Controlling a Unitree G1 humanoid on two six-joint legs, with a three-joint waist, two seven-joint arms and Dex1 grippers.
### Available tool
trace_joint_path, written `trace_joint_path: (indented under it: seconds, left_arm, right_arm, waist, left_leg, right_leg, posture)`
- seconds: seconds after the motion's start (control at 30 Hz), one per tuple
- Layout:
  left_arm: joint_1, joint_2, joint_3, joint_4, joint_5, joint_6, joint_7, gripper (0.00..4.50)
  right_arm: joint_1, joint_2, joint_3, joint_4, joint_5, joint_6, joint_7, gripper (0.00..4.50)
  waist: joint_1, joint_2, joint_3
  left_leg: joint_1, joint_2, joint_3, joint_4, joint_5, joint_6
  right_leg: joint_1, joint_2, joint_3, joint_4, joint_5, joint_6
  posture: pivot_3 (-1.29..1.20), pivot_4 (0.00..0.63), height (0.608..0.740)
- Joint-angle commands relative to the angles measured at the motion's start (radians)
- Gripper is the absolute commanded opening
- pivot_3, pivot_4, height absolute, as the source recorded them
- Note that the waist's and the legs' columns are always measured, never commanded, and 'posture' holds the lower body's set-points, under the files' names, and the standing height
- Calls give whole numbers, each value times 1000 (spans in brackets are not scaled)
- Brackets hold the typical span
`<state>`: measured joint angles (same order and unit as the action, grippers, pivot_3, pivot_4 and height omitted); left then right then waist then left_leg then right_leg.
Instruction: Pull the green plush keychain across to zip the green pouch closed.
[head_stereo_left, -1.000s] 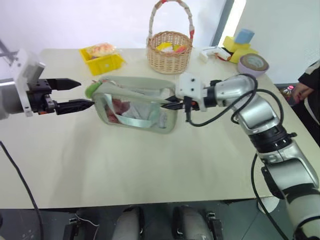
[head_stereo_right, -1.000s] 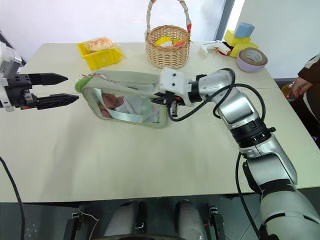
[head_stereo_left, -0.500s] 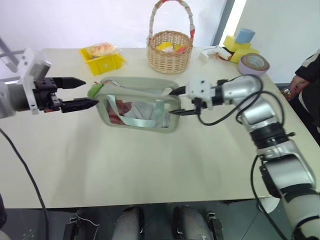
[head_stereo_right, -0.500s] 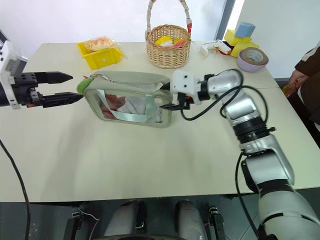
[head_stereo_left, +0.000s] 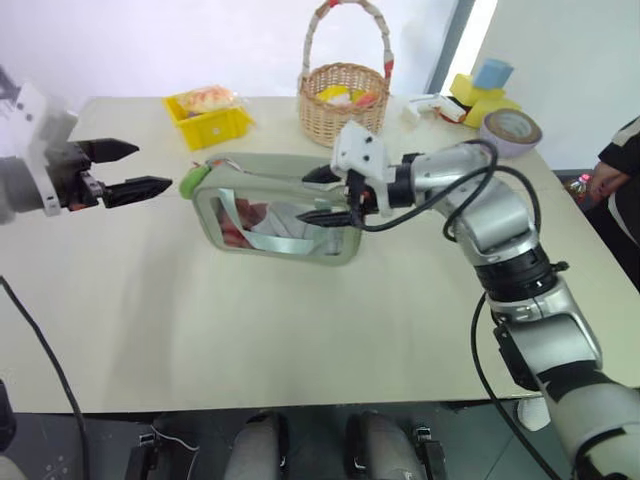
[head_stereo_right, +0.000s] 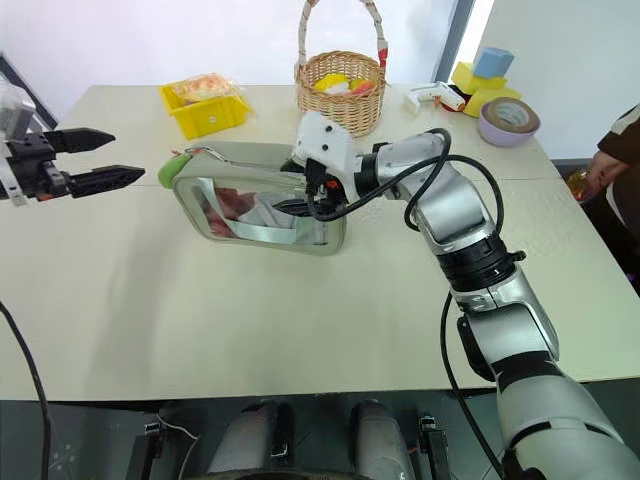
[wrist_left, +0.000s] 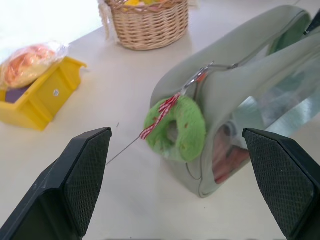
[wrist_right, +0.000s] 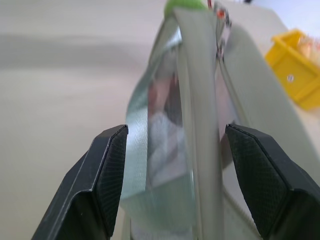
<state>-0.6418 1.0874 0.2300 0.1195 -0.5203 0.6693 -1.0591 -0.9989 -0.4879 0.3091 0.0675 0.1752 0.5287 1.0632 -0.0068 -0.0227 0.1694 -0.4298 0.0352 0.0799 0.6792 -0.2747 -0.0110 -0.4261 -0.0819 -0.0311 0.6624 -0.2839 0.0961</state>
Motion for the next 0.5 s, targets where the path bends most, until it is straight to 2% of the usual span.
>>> trace_joint_path:
  seconds: [0.03,0.07,0.2,0.23,0.37,0.5]
  left_arm:
    - [-14,8,28,-2,12,-31,7,4500]
    - [-14,4,29,9,14,-32,8,4500]
    - [-10,-20,19,36,28,-54,15,4500]
    - [-10,-30,17,40,30,-54,21,4500]
    - [10,-77,4,9,15,-34,16,4500]
    - [43,-82,-8,-20,24,-37,-4,4500]
  right_arm:
    - [-9,-6,-7,-18,-18,-35,1,2690]
    - [-6,-9,-1,-17,-23,-50,11,2370]
    - [4,-12,6,-21,-31,-84,40,241]
    - [7,-13,6,-25,-33,-89,45,76]
    - [18,-17,7,-36,-38,-98,62,76]
    - [20,-17,4,-42,-43,-97,61,76]
  waist:
    - [-5,0,0]
    - [-7,0,0]
    - [-12,0,0]
    - [-12,0,0]
    - [-10,0,0]
    - [-12,0,0]
  left_leg:
    - [0,0,0,0,0,0]
    - [0,0,-1,0,0,0]
    - [2,1,-1,-1,0,0]
    - [2,1,0,-1,0,0]
    - [2,1,0,0,0,0]
    - [2,2,0,0,0,0]
  right_leg:
    - [0,0,0,0,0,0]
    - [-1,0,0,0,0,0]
    - [-1,1,0,1,0,0]
    - [-1,1,0,1,0,0]
    - [-1,1,0,1,0,0]
    - [-1,1,0,1,0,0]
  posture:
    - [0,150,739]
    - [0,150,739]
    - [0,150,739]
    - [0,150,739]
    - [0,150,739]
    - [0,150,739]
